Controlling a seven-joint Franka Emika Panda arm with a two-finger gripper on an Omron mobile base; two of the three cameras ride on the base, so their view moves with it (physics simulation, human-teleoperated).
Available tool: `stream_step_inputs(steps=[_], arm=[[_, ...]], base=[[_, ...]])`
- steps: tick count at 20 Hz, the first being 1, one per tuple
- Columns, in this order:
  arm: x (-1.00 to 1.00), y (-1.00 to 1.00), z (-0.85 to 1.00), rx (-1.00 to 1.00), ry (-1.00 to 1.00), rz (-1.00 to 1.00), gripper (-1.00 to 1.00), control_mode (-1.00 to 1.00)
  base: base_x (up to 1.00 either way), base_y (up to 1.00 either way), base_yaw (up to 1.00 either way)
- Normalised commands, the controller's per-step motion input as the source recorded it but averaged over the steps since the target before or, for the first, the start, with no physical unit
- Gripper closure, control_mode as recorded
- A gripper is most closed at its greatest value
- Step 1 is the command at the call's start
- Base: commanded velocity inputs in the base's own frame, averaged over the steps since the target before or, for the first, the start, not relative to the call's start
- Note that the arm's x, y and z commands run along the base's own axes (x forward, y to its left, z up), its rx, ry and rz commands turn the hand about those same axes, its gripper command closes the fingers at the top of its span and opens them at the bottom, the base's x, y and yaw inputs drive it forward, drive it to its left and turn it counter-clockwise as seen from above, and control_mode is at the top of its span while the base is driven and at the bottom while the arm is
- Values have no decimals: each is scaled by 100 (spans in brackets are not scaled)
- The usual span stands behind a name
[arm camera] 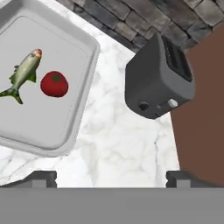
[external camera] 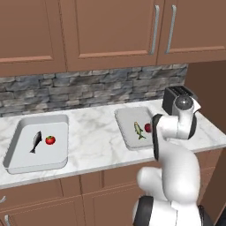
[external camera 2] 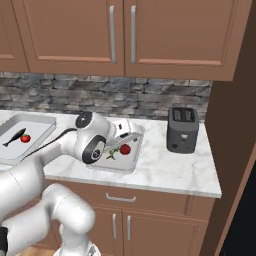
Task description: Place one tomato and one fish in each tupperware on the nearby counter, to pack two identical lunches.
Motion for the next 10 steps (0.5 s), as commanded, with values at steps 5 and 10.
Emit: stream_step_inputs(steps=[5,10], arm=[[-100,24,-10,0,5,0,-100,-100],[-87,62,-51,-1,-19,3,-100,-100]], base=[[0,0,0],[0,0,0]])
